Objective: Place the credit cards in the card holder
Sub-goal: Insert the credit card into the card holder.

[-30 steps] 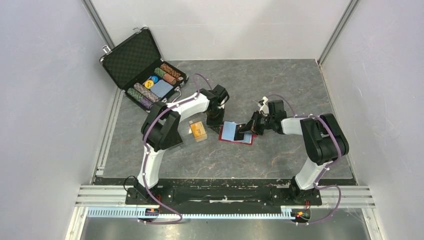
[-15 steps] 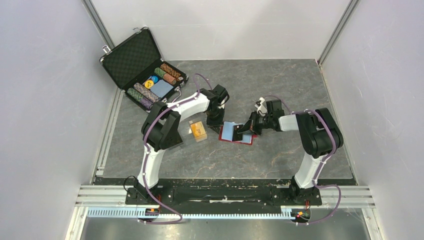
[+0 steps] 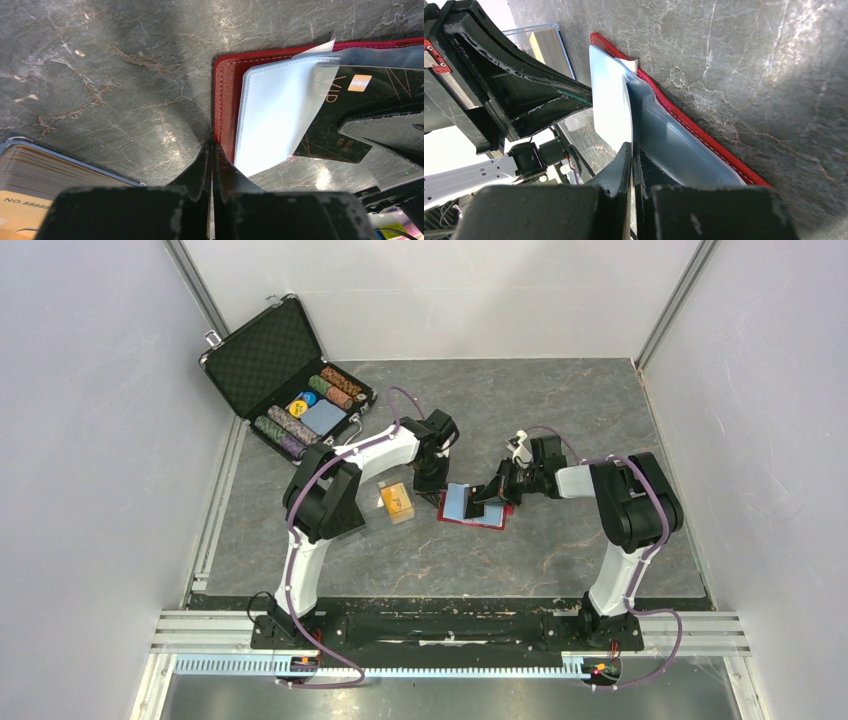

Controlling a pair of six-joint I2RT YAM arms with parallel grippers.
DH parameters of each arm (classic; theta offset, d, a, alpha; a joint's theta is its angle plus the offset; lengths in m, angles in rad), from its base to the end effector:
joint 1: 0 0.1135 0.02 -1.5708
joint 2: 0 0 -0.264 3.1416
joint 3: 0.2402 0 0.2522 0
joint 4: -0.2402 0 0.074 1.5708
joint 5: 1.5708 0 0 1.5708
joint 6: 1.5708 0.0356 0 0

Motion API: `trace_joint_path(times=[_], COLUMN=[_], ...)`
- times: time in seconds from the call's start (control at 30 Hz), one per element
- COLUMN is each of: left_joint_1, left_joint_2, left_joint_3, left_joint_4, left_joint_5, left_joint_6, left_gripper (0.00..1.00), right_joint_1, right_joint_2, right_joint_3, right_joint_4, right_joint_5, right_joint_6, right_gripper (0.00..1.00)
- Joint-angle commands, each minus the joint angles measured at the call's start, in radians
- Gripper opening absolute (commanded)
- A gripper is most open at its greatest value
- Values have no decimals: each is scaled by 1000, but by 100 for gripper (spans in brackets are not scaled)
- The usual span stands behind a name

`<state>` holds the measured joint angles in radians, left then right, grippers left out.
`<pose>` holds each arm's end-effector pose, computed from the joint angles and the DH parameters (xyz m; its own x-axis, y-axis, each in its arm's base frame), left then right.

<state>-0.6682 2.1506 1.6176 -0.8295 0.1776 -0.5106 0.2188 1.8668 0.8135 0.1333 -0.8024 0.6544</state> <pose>0.3326 -0.2705 0.1549 -0.9821 0.1624 -0.0959 0.1818 0.9505 -0.2519 0.3167 0.0966 0.1043 -0.9668 0.2184 -0.1325 0.0157 0.5684 0.8226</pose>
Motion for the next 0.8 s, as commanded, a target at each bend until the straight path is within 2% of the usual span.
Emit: trace_joint_path(times=[0.0,0.27,0.4,0.5,0.63,0.77], left_joint_1=[-36,-39,-39,-41,-41,-41], left_joint_2=[41,43,43,45,46,49], left_joint_3=[-3,-3,-12,-13,-13,-15], left_joint_4=[-15,-19,-21,-20,-22,-21], left_joint_5=[29,29,25,25,23,23], left_joint_6=[28,25,21,20,17,15], left_gripper=[2,2,2,2,2,2], right_joint_1=[5,62,87,108,112,114], right_joint_2=[12,4,9,13,-26,-71], right_joint_3=[-7,-67,-54,-19,17,57], right_joint_4=[37,159,152,103,-20,-170], right_joint_5=[82,92,97,109,159,220], right_joint_6=[1,97,89,52,-44,-138], right_gripper=[0,0,3,11,30,42])
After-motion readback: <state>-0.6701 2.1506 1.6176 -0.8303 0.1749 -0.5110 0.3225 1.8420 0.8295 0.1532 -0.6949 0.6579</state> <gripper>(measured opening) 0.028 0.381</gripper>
